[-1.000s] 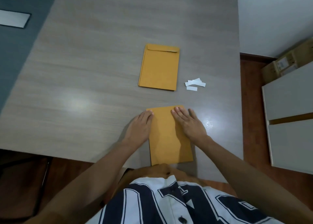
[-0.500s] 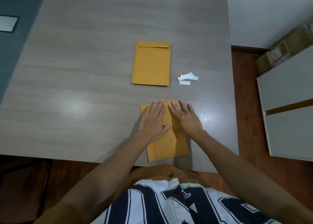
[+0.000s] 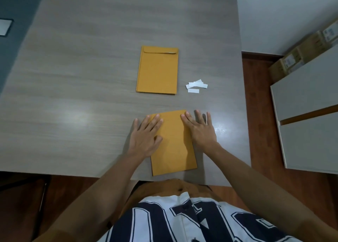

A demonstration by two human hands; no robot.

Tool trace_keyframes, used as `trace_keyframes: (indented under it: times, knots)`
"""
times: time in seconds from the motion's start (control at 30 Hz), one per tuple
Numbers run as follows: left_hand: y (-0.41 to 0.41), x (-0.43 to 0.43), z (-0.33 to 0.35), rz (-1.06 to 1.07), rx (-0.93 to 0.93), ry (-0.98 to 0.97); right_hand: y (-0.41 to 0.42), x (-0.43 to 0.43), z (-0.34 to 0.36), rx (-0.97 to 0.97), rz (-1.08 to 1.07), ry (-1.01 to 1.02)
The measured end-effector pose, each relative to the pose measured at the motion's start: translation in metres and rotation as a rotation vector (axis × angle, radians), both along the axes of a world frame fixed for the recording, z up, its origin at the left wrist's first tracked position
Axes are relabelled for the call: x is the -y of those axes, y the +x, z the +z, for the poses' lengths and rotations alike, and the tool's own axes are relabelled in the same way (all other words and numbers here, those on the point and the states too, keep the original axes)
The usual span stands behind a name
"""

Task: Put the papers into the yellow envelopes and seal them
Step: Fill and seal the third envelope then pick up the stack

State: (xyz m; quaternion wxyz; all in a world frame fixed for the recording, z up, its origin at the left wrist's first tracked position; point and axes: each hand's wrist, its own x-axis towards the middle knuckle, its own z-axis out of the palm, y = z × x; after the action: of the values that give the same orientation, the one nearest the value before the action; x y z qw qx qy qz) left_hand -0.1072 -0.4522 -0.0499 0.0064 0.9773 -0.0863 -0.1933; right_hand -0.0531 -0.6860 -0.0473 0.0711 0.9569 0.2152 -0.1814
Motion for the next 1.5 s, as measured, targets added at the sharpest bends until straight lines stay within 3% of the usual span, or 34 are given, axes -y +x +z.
trace_keyframes:
  times: [0.13,0.3,0.43,0.6,0.77,1.13,1.27,1.4,1.5]
  knots:
    - [-0.01,-0.051,0.004,0.209,-0.027,0.053,0.0,-0.003,0.003,-0.015,-0.01,0.002]
    - [-0.01,-0.121,0.01,0.19,-0.126,0.102,-0.001,-0.013,0.0,-0.007,-0.008,0.02]
    - [-0.005,-0.093,0.006,0.12,-0.095,0.07,-0.005,-0.038,0.003,0.046,-0.08,0.1]
    - [-0.002,-0.061,0.002,0.082,-0.074,0.011,-0.008,-0.091,0.013,0.003,0.082,0.275]
    - [-0.008,-0.061,0.0,0.101,-0.031,-0.02,-0.006,-0.109,0.014,-0.139,0.215,0.136]
    - [-0.013,-0.071,0.006,0.085,-0.004,-0.036,-0.002,-0.073,0.006,-0.004,0.192,-0.033]
    - [-0.007,-0.069,0.002,0.159,0.067,-0.108,0.004,-0.08,0.014,-0.005,0.159,-0.054]
    - [0.019,-0.06,0.009,0.344,0.218,-0.203,0.024,-0.102,0.024,0.054,0.015,0.063]
    - [0.039,-0.055,0.011,0.431,0.23,-0.274,0.039,-0.111,0.026,0.13,0.013,0.14]
